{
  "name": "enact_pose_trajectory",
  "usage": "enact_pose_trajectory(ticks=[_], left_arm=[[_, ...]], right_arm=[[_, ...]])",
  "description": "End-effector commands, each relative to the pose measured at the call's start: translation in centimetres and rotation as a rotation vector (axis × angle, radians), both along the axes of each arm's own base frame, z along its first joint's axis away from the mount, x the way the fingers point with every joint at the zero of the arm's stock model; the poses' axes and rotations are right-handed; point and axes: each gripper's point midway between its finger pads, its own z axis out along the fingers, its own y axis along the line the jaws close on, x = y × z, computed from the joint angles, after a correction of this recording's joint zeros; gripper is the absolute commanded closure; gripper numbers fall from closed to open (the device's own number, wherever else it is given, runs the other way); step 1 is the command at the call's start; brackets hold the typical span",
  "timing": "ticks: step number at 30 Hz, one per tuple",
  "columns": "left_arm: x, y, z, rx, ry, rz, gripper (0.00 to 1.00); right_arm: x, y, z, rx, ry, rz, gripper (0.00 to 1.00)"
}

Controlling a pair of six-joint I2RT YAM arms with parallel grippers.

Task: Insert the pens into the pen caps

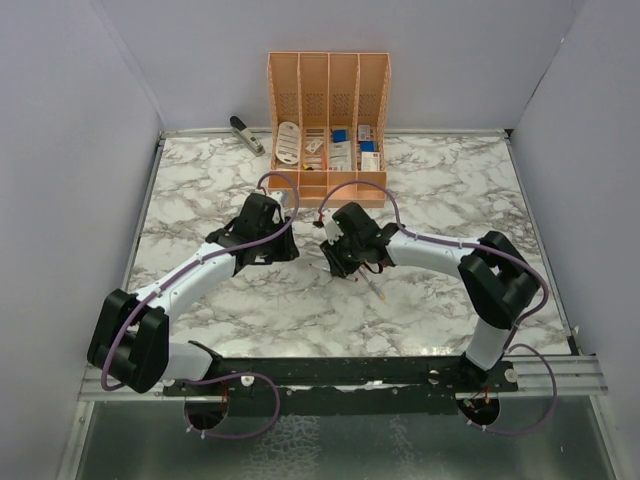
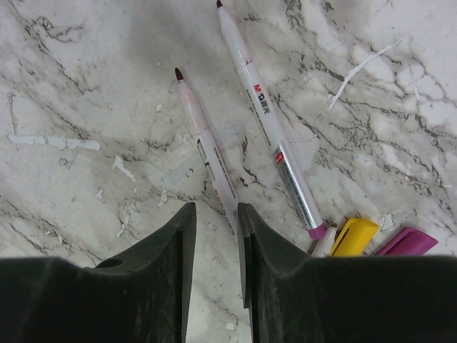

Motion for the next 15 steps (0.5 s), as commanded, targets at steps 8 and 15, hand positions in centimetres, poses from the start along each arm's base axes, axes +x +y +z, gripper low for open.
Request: enact_pose_trajectory(ticks=[8,15], left_arm=[[0.5,0.4,0.1,0.018,-0.02,0.022,0.72],[0.8,0.6,0.2,0.029,-0.031,0.024,0.72]], right_arm=[[0.5,1.3,-1.3,-0.004,0.0,0.031,0.7],[-0.6,1.2,-3.0,-0.062,0.016,0.039,0.73]])
